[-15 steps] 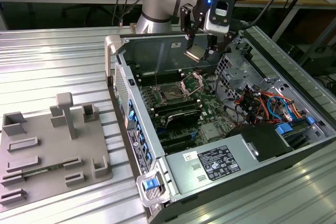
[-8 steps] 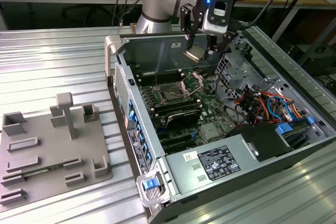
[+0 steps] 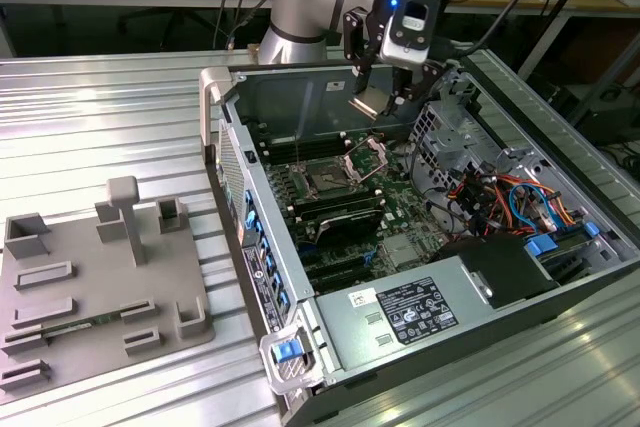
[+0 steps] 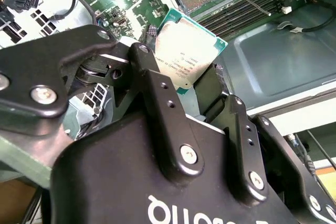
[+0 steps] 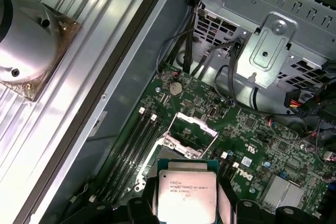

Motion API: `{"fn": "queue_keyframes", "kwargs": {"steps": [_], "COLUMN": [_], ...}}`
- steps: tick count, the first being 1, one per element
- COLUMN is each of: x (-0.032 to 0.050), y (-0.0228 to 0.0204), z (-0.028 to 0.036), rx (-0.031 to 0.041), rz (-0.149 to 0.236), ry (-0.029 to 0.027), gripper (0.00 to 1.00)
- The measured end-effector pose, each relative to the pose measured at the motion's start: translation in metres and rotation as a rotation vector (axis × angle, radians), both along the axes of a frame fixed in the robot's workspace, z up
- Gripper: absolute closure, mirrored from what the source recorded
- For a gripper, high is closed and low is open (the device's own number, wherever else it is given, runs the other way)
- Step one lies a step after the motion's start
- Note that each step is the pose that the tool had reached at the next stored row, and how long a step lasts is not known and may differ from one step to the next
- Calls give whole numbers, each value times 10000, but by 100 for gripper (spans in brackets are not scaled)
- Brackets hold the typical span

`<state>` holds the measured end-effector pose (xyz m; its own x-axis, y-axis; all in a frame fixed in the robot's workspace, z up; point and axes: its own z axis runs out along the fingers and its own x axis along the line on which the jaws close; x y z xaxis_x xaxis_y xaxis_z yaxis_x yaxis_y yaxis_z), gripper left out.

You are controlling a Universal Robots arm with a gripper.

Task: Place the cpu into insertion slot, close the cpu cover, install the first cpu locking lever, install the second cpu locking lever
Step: 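Place the cpu into insertion slot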

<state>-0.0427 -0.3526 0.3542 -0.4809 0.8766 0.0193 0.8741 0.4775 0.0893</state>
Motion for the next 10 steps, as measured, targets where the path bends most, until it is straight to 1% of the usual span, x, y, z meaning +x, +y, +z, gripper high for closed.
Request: {"fn": "queue_keyframes", "kwargs": {"steps": [10], "x": [-3], "y": [0], "z": [-7], "rx": [0], "rz": [-357], "ry": [0], "gripper": [45]}}
